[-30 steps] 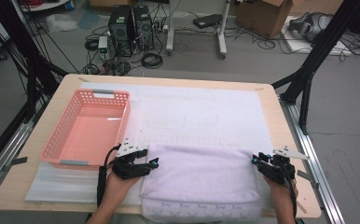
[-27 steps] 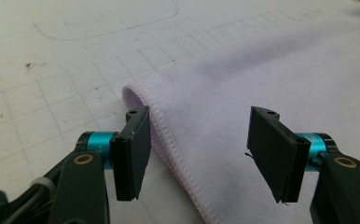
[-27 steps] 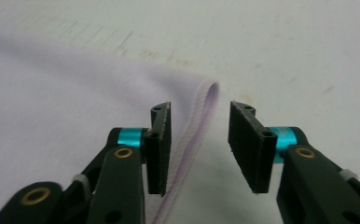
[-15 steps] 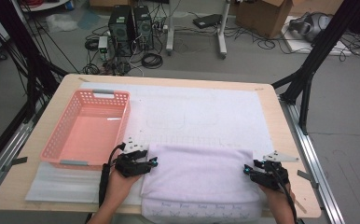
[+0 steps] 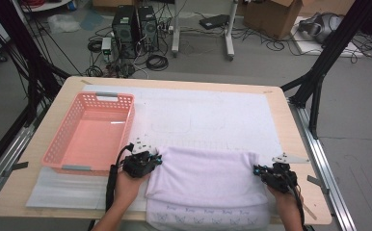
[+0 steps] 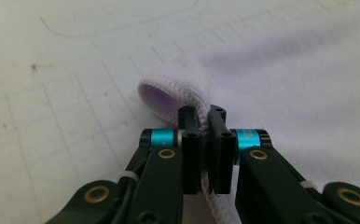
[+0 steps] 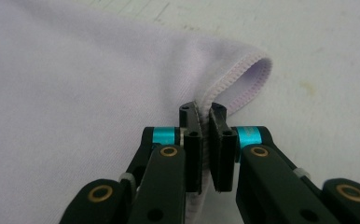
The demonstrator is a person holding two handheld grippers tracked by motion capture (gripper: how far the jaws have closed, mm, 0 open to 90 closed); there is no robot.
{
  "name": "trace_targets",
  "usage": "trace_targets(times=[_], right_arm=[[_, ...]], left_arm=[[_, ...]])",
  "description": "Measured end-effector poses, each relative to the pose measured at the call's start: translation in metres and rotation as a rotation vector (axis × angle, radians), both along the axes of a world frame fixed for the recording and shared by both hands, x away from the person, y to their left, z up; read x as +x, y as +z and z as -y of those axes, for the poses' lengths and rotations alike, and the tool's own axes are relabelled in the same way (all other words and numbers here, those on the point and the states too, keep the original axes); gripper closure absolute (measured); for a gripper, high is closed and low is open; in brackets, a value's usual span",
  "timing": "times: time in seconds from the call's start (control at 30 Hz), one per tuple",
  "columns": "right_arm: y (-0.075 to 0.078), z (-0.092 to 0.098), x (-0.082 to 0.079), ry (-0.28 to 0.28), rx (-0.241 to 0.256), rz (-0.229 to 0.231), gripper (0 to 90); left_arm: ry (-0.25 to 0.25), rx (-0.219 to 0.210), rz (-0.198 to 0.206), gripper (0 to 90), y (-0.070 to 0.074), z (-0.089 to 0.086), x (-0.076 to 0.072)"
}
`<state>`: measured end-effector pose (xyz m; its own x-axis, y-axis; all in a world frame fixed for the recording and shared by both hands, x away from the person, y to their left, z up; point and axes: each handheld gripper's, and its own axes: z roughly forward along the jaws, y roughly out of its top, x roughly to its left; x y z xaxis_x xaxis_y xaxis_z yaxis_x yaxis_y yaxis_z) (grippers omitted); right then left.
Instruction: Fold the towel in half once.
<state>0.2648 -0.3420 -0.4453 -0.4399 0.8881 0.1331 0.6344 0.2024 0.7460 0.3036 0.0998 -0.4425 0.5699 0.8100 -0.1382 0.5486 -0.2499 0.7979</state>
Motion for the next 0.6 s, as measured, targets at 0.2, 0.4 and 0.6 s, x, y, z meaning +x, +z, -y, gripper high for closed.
trace_targets(times=[0.2,0.4,0.6], right_arm=[[0.005,0.0,0.023,-0.044,0.012,0.038,85.6],[0.022,0.0,0.054,-0.065,-0.014,0.07,85.5],[0.03,-0.004,0.078,-0.067,-0.03,0.079,85.5]], left_arm=[[0.048,-0.018,0.03,85.3,0.018,0.006,0.027],[0.074,-0.013,0.05,85.3,0.029,0.007,0.055],[0.121,-0.042,0.04,85.3,0.032,0.005,0.081]])
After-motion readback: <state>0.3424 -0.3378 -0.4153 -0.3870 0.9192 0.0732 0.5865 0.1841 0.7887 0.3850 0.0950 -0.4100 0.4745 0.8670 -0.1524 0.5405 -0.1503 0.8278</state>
